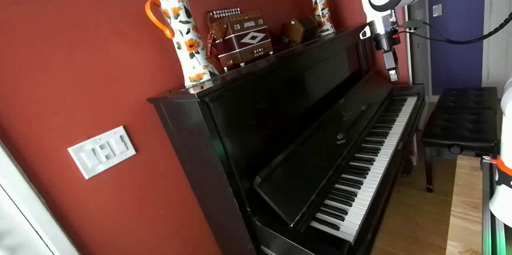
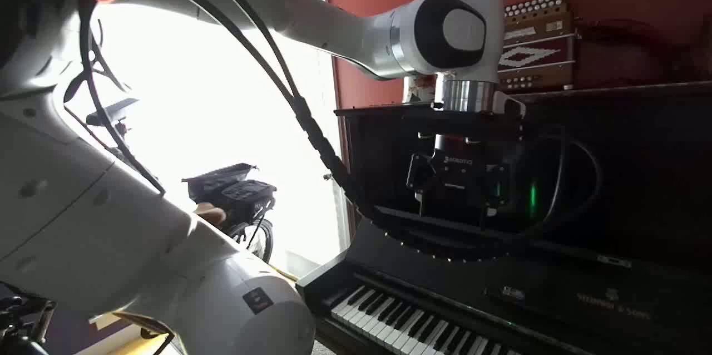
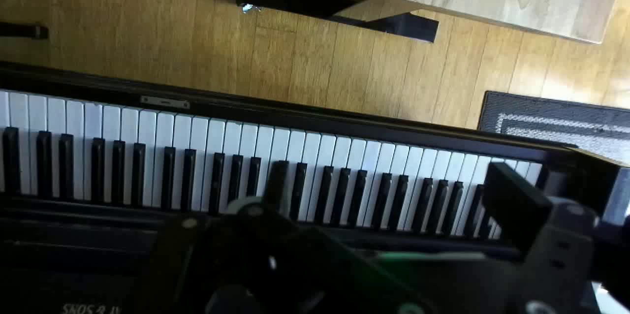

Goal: Press a white key on the middle left of the piano

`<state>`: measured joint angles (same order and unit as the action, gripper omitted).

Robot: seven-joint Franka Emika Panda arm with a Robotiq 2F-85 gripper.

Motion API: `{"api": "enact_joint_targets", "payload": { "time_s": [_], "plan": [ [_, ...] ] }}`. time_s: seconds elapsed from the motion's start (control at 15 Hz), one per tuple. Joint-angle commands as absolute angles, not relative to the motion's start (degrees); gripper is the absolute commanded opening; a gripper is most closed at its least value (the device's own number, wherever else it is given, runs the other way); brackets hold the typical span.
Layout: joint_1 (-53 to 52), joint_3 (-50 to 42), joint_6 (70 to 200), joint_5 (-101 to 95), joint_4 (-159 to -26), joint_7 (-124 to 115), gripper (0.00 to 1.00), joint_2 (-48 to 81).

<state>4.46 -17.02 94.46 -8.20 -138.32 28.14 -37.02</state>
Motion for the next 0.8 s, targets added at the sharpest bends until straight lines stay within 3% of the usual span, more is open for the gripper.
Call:
{"api": "enact_joint_targets", "payload": {
  "time_s": [0.0, 0.73],
  "plan": [
    [4.6, -16.9, 94.4, -8.1, -138.2, 28.2, 1.00, -36.9],
    [0.6, -14.9, 103.8, -3.2, -146.4, 29.6, 1.00, -35.3]
  ]
}}
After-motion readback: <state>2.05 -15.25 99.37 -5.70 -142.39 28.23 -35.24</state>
